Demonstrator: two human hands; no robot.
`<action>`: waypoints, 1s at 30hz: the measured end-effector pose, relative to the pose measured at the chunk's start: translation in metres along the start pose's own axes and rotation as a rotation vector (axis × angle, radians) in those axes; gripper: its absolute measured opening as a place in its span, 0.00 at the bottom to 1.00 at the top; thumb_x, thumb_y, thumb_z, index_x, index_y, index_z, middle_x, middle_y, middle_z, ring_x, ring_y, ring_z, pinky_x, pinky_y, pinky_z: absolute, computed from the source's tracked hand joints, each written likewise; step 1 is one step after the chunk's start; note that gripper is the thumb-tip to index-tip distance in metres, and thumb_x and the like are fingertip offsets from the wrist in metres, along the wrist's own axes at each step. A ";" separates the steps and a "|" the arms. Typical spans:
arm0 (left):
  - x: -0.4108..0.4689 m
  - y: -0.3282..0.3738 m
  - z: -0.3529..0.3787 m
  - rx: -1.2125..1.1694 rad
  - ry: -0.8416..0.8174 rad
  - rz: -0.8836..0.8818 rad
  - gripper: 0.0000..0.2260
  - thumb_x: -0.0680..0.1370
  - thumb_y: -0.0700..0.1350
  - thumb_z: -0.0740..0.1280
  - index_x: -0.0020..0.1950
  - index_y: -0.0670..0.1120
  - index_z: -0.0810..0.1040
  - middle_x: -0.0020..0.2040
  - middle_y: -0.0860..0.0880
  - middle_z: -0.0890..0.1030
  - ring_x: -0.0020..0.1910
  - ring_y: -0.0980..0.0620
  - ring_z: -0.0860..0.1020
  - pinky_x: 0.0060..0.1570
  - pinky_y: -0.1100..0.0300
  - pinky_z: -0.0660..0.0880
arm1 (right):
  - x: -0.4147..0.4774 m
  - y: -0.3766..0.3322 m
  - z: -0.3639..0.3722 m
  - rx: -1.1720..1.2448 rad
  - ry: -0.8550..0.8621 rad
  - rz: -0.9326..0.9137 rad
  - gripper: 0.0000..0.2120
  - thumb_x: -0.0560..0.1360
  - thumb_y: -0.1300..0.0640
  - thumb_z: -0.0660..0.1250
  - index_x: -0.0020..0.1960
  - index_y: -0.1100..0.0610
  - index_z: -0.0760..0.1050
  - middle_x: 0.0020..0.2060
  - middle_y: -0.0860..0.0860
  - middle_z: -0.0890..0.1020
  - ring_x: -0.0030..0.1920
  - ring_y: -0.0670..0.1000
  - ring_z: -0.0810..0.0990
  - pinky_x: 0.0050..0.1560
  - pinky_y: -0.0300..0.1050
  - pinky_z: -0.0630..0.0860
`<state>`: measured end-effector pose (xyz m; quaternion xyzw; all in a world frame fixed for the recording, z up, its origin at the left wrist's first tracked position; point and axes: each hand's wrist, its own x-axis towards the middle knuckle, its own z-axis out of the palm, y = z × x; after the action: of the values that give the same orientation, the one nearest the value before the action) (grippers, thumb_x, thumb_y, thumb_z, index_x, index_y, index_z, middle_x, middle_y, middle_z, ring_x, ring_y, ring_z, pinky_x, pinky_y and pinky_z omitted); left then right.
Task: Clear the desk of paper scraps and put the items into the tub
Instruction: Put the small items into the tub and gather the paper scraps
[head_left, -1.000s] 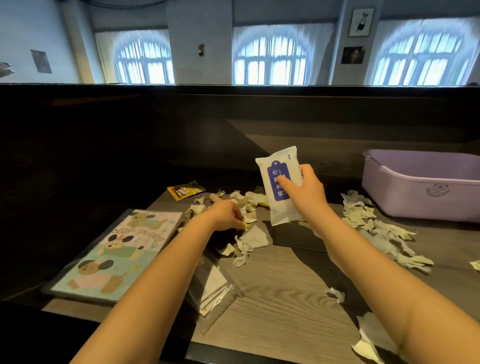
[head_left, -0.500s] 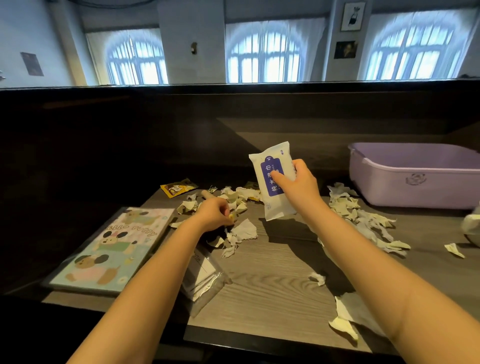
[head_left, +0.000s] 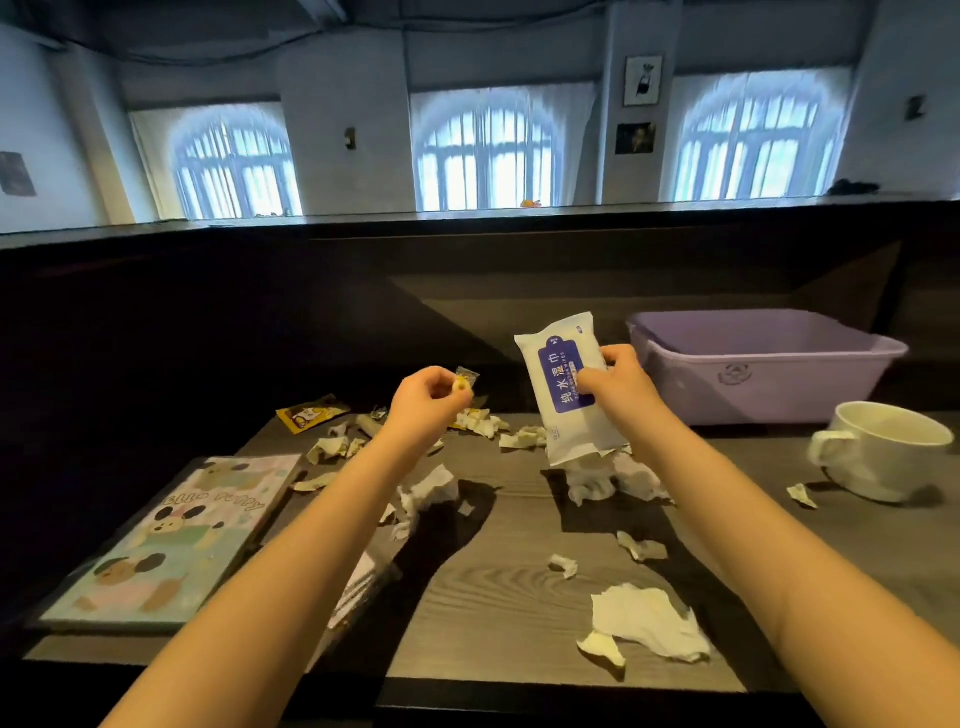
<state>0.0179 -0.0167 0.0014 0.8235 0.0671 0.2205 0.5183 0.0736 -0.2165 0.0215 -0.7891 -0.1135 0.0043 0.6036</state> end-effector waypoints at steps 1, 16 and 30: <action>0.000 0.008 0.009 -0.019 -0.012 0.000 0.03 0.77 0.42 0.66 0.43 0.47 0.76 0.38 0.51 0.76 0.38 0.55 0.74 0.36 0.65 0.70 | -0.002 0.000 -0.009 -0.011 -0.006 0.010 0.24 0.76 0.58 0.66 0.68 0.56 0.60 0.52 0.50 0.71 0.41 0.46 0.74 0.35 0.38 0.71; 0.030 0.068 0.138 -0.115 -0.060 -0.097 0.06 0.80 0.44 0.61 0.48 0.46 0.77 0.41 0.48 0.76 0.36 0.55 0.71 0.32 0.65 0.67 | 0.018 0.034 -0.146 0.028 0.122 0.030 0.23 0.76 0.58 0.67 0.68 0.51 0.64 0.60 0.51 0.73 0.53 0.52 0.77 0.43 0.45 0.79; 0.097 0.091 0.207 -0.127 -0.077 -0.049 0.03 0.77 0.41 0.66 0.47 0.47 0.74 0.44 0.49 0.77 0.39 0.55 0.75 0.32 0.67 0.69 | 0.142 0.037 -0.195 -0.074 0.460 0.094 0.09 0.73 0.67 0.66 0.51 0.59 0.76 0.56 0.60 0.78 0.57 0.61 0.77 0.54 0.58 0.79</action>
<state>0.1835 -0.1957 0.0346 0.7949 0.0528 0.1797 0.5770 0.2461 -0.3851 0.0578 -0.7952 0.0638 -0.1517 0.5835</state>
